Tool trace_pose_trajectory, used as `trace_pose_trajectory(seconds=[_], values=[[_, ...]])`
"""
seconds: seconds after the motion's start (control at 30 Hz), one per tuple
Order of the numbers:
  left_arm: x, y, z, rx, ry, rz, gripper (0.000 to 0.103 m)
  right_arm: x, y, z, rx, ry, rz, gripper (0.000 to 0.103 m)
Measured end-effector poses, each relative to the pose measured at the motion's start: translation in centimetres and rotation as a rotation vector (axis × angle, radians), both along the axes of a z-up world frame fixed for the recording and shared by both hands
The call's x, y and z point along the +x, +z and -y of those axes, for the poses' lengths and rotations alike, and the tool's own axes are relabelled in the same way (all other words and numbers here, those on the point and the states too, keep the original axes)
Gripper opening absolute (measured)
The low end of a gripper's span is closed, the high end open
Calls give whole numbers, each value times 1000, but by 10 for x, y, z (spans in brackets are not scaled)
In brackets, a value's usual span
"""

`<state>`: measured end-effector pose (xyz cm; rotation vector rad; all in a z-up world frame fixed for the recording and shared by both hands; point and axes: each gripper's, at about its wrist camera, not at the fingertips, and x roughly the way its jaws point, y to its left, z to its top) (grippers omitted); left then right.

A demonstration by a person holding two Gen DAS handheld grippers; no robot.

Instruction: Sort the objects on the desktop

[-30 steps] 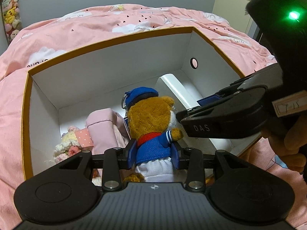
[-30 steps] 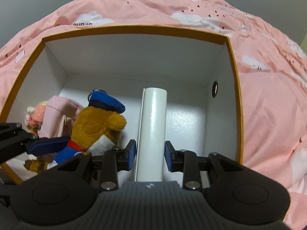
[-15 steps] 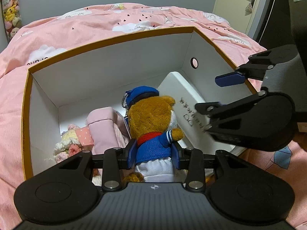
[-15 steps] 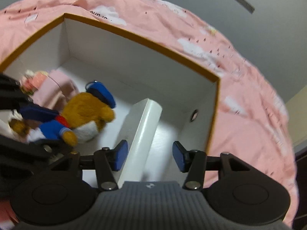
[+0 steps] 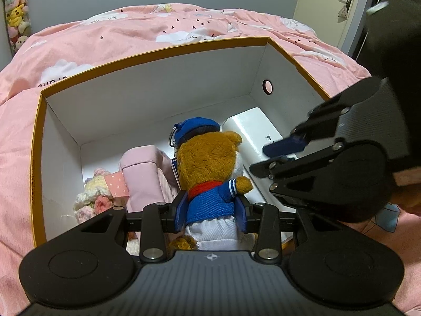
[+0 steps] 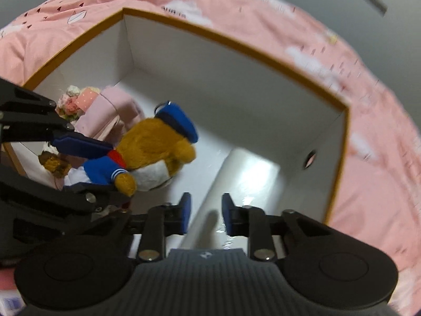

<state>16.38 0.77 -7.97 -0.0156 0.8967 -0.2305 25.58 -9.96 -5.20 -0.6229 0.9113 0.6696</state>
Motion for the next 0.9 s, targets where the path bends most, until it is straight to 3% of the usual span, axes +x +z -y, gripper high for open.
trace_pose_trajectory(seconds=[0.1, 0.33, 0.53, 0.9], values=[[-1, -1, -1, -7, 1, 5, 44, 4, -7, 0, 1, -12, -37, 19], [-1, -2, -3, -16, 5, 8, 43, 0, -9, -6, -40, 41, 34, 19], [-1, -2, -8, -50, 21, -1, 44, 9, -8, 5, 17, 24, -91, 16], [-3, -1, -5, -31, 19, -2, 44, 4, -6, 5, -88, -32, -11, 10]])
